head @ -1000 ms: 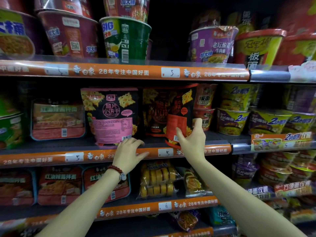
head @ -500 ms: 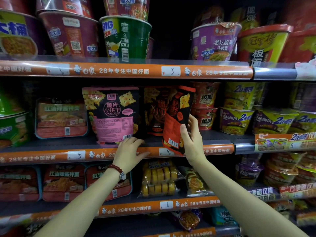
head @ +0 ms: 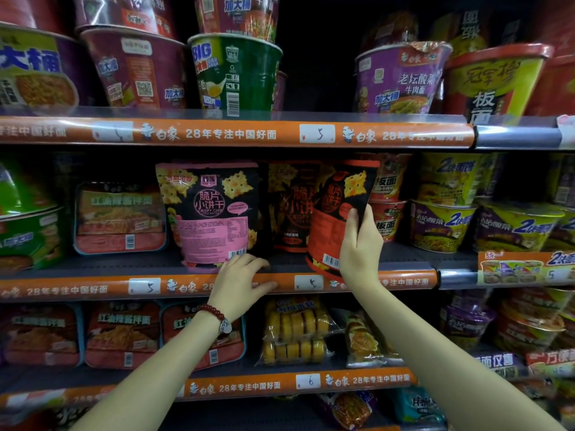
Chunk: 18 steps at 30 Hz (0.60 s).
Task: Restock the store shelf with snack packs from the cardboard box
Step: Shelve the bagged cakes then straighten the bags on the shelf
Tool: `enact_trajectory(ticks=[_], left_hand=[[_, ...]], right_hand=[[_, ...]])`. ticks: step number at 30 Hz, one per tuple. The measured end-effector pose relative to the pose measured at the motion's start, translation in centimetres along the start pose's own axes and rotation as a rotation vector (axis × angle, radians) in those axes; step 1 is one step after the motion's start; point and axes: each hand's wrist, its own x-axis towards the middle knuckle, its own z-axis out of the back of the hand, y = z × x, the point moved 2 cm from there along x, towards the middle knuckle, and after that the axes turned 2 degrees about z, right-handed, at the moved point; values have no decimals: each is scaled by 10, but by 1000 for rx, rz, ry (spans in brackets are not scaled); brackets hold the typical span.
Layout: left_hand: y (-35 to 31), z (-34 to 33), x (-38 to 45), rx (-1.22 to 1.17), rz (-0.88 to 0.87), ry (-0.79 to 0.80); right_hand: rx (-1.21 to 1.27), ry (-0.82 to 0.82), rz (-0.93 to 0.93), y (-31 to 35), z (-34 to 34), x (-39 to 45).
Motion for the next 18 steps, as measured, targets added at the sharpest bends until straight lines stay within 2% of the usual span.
enact_trajectory(ticks=[3, 7, 12, 18], left_hand=[[1, 0, -1, 2, -7, -10], [1, -1, 0, 0, -10, -15], [3, -3, -1, -2, -21, -36], [4, -3, -1, -17, -23, -28]], right_hand=[[19, 92, -17, -4, -6, -1], [-9, 84, -43, -11, -5, 0], [10, 161, -37, -14, 6, -11], [-94, 9, -85, -18, 8, -8]])
